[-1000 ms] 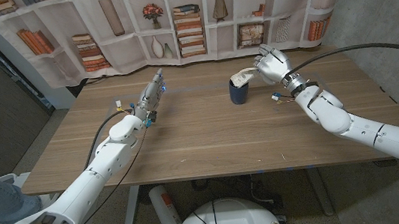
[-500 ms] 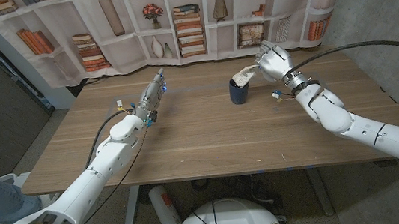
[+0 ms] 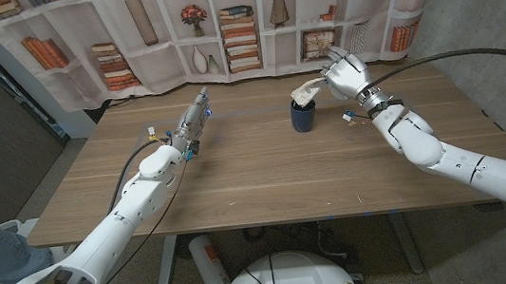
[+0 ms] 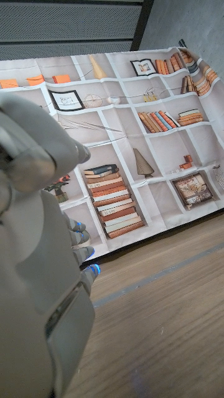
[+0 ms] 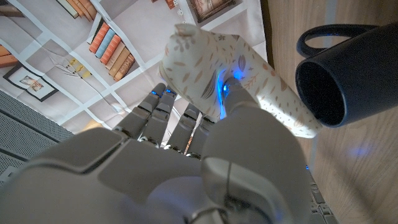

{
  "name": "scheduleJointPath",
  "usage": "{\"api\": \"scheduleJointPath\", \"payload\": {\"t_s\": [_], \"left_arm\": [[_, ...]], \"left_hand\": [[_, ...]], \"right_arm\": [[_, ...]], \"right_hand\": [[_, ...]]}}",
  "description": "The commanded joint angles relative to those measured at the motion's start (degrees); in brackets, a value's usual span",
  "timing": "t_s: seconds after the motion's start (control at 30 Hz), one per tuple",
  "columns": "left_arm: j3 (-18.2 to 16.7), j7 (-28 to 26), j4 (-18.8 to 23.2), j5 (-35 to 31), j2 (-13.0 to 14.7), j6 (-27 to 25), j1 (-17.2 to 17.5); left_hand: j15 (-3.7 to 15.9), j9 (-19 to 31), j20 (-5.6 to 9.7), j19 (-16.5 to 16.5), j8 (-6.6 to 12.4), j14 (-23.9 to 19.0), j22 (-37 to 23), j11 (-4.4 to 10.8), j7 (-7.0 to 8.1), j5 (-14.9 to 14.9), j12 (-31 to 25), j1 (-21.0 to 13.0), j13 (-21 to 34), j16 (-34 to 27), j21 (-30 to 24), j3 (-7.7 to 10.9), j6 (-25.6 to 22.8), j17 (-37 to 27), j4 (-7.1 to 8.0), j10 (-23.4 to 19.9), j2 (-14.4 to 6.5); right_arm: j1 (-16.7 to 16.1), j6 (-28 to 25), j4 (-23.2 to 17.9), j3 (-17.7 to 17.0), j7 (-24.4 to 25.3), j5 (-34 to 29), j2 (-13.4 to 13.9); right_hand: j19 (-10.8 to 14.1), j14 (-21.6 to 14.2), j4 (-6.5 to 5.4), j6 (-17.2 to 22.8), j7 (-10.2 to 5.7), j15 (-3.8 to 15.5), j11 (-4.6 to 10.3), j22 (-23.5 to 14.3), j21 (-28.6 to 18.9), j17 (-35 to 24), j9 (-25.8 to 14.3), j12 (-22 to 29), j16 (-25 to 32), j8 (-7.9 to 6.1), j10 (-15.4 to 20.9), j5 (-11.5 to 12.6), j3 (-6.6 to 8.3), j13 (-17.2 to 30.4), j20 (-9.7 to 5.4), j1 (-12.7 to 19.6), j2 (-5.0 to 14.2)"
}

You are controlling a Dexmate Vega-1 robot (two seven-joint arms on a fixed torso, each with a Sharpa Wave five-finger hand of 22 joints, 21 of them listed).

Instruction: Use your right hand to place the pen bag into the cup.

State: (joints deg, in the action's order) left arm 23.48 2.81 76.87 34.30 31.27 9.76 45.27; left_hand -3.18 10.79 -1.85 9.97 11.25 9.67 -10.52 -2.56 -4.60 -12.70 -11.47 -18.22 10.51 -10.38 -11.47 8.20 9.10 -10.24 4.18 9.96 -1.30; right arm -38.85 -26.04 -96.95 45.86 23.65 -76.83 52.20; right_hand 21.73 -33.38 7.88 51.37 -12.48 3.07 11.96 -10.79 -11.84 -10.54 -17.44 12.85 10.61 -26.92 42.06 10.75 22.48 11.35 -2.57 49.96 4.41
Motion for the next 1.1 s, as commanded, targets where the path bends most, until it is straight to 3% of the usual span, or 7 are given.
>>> {"api": "scheduleJointPath", "payload": {"t_s": [0.03,1.1], "left_arm": [[0.2,0.2,-0.7,0.0,-0.3,0.0,-0.3],[0.0,-1.1,1.0,0.0,-0.1,-0.5,1.0]], "left_hand": [[0.15,0.1,-0.25,7.7,0.17,4.7,-0.1,-0.01,-0.18,0.2,-0.3,-0.6,0.3,-0.4,-0.2,-0.11,-0.2,-0.2,-0.08,0.6,0.1],[0.1,0.1,-0.2,7.7,0.17,4.7,-0.1,0.03,-0.21,0.2,-0.3,-0.7,0.3,-0.4,-0.2,-0.34,-0.3,-0.2,-0.07,0.6,0.0]], "right_arm": [[1.1,1.0,1.1,0.7,1.3,1.0,-1.7],[2.1,4.5,2.7,1.4,4.2,6.1,-4.4]], "right_hand": [[-0.3,-0.7,0.01,0.6,-0.24,8.71,-0.08,-0.3,0.0,-0.1,-0.2,0.2,0.2,-0.25,0.1,0.4,0.38,0.1,-4.07,1.4,1.62],[-0.4,-0.7,-0.11,0.6,-0.27,8.64,-0.07,-0.3,0.0,-0.2,-0.1,0.2,0.2,-0.36,0.1,0.3,0.38,0.2,-3.79,1.2,1.5]]}}
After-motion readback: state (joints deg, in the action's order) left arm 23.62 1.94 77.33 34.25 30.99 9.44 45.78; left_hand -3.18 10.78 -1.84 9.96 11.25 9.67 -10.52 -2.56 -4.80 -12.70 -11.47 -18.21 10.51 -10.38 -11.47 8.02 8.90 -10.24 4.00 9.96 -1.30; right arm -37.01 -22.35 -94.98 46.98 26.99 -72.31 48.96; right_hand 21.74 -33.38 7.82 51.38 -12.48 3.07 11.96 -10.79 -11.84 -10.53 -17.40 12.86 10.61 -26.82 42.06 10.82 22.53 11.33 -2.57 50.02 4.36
